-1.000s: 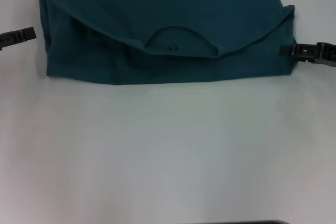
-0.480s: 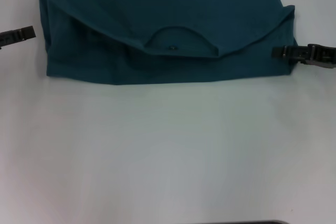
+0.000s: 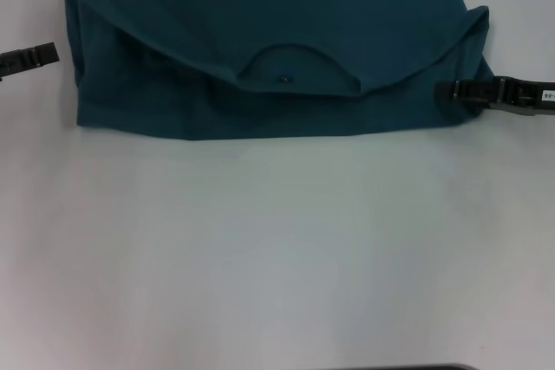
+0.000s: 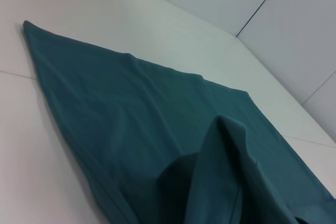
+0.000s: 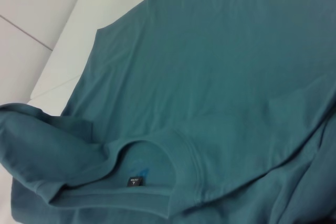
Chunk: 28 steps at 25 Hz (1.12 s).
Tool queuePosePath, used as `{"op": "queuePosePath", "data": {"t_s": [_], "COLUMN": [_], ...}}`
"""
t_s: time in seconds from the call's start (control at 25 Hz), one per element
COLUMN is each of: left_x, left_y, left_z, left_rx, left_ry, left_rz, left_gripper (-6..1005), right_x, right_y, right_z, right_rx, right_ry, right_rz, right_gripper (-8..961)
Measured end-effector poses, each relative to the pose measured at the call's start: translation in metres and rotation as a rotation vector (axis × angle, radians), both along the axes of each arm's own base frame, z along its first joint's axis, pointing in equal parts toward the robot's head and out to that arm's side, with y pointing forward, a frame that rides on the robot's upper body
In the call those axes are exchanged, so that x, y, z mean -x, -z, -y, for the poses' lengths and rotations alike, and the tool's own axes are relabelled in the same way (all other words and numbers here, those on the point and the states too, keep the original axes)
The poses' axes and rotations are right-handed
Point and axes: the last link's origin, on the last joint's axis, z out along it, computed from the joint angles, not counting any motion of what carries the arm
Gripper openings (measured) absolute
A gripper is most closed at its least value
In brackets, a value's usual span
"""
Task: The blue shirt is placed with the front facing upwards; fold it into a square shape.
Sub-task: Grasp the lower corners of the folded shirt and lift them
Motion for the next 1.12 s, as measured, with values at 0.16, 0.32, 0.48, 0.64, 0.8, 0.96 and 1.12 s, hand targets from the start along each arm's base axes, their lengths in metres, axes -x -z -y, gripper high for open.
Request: {"op": "queuePosePath", "data": {"t_s": [0.16,0.32,0.48,0.64,0.8,0.96,1.12], "left_x": [-0.0001,-0.0003,-0.0004,-0.0007,-0.0009,-0.0005,-0.0005], "left_y": [0.0006,0.0009,0.0013,0.0020,0.0024,0.0025,0.0025], "left_z": [0.0003,0.0006,0.0009,0.0011,0.0013,0.0017,0.0017], "left_rx": [0.002,0.005,0.007,0.008,0.010,0.010,0.010], "left_ry": [0.001,0.002,0.002,0.002,0.002,0.001,0.001], "left_rz": [0.002,0.004,0.006,0.009,0.010,0.011,0.011], "left_gripper": [843,843,843,844,844,844,844], "right_x": [-0.0003,-0.0029,-0.0061,-0.0065,-0.0067,-0.0069,-0.0075], "right_y": [-0.0011,-0.0031,-0.0030,-0.0029,-0.0032,-0.0020,-0.0014], "right_z": [-0.0007,-0.0023,-0.0030,-0.0030,-0.0021,-0.0012,-0.0006], "right_rx": [-0.007,-0.022,-0.026,-0.026,-0.022,-0.020,-0.021], "right_ry": [0.005,0.016,0.026,0.027,0.024,0.021,0.024], "right_rz": [-0.003,0.008,0.028,0.031,0.030,0.032,0.033], "right_gripper": [656,605,542,413,258,112,76]}}
